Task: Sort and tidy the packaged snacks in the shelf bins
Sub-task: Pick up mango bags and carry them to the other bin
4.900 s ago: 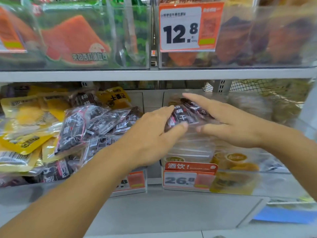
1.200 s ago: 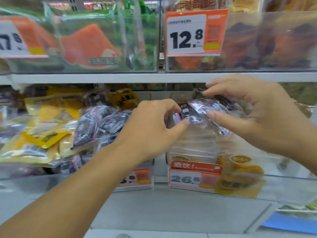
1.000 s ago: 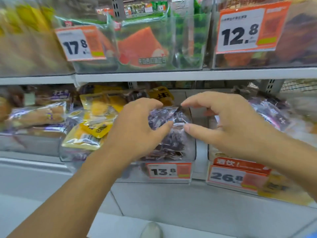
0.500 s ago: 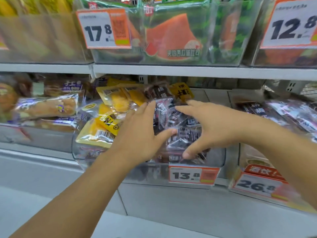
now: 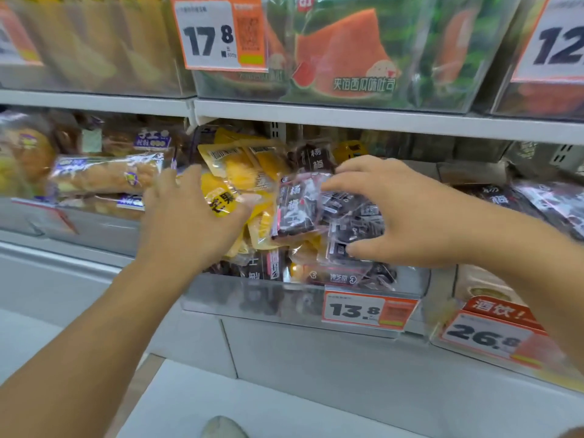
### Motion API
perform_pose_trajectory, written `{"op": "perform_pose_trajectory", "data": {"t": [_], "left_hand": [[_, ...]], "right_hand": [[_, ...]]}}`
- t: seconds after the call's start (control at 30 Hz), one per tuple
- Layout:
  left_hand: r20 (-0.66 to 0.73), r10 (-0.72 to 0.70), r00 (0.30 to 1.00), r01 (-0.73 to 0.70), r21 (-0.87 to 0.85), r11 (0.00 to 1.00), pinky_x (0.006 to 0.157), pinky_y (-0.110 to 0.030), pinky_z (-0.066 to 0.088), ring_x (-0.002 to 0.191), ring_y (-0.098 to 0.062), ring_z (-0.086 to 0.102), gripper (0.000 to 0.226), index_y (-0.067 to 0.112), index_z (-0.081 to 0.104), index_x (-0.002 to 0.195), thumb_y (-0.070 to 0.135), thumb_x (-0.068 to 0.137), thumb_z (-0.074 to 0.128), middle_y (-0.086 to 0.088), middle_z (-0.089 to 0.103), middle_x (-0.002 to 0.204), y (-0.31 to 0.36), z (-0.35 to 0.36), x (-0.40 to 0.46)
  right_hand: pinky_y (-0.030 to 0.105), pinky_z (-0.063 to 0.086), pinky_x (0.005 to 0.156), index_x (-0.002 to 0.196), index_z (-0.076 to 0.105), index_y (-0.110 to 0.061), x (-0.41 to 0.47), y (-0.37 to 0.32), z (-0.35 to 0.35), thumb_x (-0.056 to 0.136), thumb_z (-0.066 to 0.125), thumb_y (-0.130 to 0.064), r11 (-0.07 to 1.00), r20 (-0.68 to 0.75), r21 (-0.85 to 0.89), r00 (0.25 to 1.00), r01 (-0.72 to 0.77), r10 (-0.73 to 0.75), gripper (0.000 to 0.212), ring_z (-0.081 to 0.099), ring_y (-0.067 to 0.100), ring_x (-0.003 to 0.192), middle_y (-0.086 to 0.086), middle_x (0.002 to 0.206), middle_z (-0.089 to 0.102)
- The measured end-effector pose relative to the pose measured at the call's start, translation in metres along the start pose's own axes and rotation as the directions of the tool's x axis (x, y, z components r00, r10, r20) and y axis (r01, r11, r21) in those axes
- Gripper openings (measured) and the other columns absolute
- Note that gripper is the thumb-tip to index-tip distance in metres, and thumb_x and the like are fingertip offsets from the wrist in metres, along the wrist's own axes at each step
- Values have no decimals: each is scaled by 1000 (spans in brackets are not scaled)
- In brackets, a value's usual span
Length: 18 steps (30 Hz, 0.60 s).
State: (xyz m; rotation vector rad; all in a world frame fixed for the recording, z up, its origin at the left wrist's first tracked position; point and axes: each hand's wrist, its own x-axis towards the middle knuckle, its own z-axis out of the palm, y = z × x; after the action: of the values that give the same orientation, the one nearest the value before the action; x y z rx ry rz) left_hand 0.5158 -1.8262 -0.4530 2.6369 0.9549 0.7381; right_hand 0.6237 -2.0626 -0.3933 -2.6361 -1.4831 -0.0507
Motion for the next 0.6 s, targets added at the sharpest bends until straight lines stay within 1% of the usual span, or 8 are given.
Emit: {"op": "perform_pose_trajectory", "data": {"t": [0.07, 0.17, 0.23, 0.3, 0.4, 0.47, 0.53, 0.6], "left_hand": [[104, -66, 992, 59, 62, 996, 113, -55, 32, 139, -45, 32, 109, 18, 30, 150, 87, 69, 50, -20, 29, 155, -5, 8, -4], [80, -126, 989, 129, -27, 991, 111, -53, 36, 140, -40, 35, 119, 17, 28, 150, 87, 60, 63, -17, 31, 153, -5, 8, -4], [65, -98, 993, 104, -85, 991, 107, -52, 42, 131, -34, 45, 114, 20, 37, 145, 82, 55, 70, -10, 46, 142, -1, 3, -4], [66, -77, 995, 90, -235, 968, 101, -47, 47, 120, -27, 54, 97, 28, 42, 138, 68, 57, 76, 2, 57, 130, 1, 0, -6], [150, -113, 982, 174, -504, 846, 102, -42, 44, 122, -19, 52, 72, 39, 38, 139, 41, 78, 77, 16, 55, 130, 10, -5, -7], [183, -167, 969, 245, -598, 763, 108, -43, 39, 135, -22, 44, 78, 33, 28, 152, 38, 86, 69, 8, 44, 149, 12, -6, 1], [171, -226, 959, 283, -606, 743, 104, -41, 36, 139, -26, 39, 84, 26, 21, 157, 42, 88, 67, -1, 37, 156, 12, -8, 9], [142, -245, 959, 283, -530, 799, 97, -39, 38, 137, -30, 42, 87, 19, 21, 155, 47, 87, 67, -6, 41, 152, 14, -5, 14]], "right_hand": [[43, 24, 119, 153, 21, -45, 5, -18, 7, 80, 67, -64, 995, -43, 84, 998, 53, -50, 89, 6, 13, 151, -15, 163, 8], [52, 12, 123, 156, 5, -44, 28, -35, 26, 73, 53, -84, 999, -65, 39, 998, 15, -13, 104, -10, 25, 153, -7, 167, -6], [57, 12, 122, 156, 5, -44, 42, -39, 36, 75, 46, -86, 999, -105, -37, 994, 36, -39, 99, -10, 28, 153, -4, 167, -7], [60, 13, 121, 155, 12, -45, 52, -41, 44, 79, 40, -86, 994, -51, -101, 997, 47, -52, 90, -7, 30, 153, -3, 167, -2], [58, 24, 118, 151, 28, -44, 59, -39, 46, 80, 46, -83, 988, -5, -155, 1000, 23, -24, 83, 10, 34, 150, -2, 163, 18], [55, 34, 112, 147, 38, -45, 62, -34, 38, 77, 50, -83, 992, 26, -130, 1000, 8, -4, 80, 22, 30, 143, -7, 155, 31], [55, 37, 109, 137, 52, -44, 65, -33, 30, 74, 46, -85, 999, 21, -40, 999, -32, 33, 75, 32, 26, 137, -8, 145, 42], [55, 40, 104, 115, 67, -37, 70, -37, 31, 79, 44, -80, 999, -132, -16, 991, -36, 33, 61, 49, 23, 121, -7, 124, 58]]}}
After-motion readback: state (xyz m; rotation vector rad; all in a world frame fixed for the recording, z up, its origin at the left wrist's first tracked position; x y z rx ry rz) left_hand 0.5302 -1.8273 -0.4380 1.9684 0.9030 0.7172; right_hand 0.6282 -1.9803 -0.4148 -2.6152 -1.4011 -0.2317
